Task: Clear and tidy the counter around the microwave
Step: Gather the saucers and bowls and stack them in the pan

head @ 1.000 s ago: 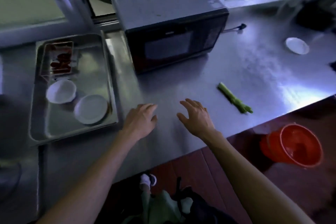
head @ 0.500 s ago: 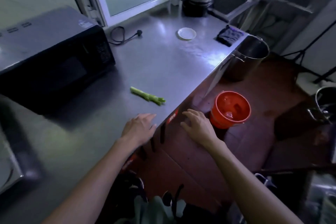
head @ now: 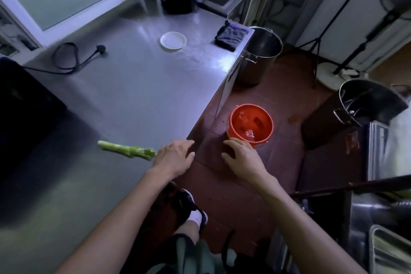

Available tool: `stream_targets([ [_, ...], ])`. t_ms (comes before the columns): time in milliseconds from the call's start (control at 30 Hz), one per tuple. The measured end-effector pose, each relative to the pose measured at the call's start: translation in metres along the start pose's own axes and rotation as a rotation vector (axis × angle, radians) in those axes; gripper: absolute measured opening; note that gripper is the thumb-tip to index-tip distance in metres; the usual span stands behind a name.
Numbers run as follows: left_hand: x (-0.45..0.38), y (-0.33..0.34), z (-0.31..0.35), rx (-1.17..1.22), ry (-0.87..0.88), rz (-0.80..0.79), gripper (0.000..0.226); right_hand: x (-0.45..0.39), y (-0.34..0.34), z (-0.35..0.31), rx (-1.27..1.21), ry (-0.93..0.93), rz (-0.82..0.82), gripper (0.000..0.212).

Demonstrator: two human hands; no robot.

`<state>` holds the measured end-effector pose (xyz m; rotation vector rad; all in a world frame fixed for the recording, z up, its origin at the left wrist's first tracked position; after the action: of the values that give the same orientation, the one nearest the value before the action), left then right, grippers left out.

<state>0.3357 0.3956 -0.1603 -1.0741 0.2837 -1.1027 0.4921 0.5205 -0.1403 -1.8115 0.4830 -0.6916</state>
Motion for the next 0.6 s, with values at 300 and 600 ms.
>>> stream_targets([
  [300, -0.125, -0.041, 0.001, 0.033, 0.016, -0.031, 0.047, -0.127, -0.040, 0.009, 0.029, 0.001, -0.020, 0.044],
  [600, -0.176, -0.110, -0.041, 0.066, -0.056, 0.066, 0.048, -0.227, -0.060, -0.036, 0.034, -0.088, -0.064, 0.049],
])
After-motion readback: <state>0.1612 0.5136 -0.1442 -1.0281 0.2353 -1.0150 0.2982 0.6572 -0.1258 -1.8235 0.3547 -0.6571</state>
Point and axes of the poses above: each hand's wrist, its own x-axis away from the middle knuckle, its own y-axis out of the palm, z = x × y, the point moved 9 cm from there along -x, towards the middle knuckle, and after that the axes turned 11 degrees about x, right-handed, at the moved point
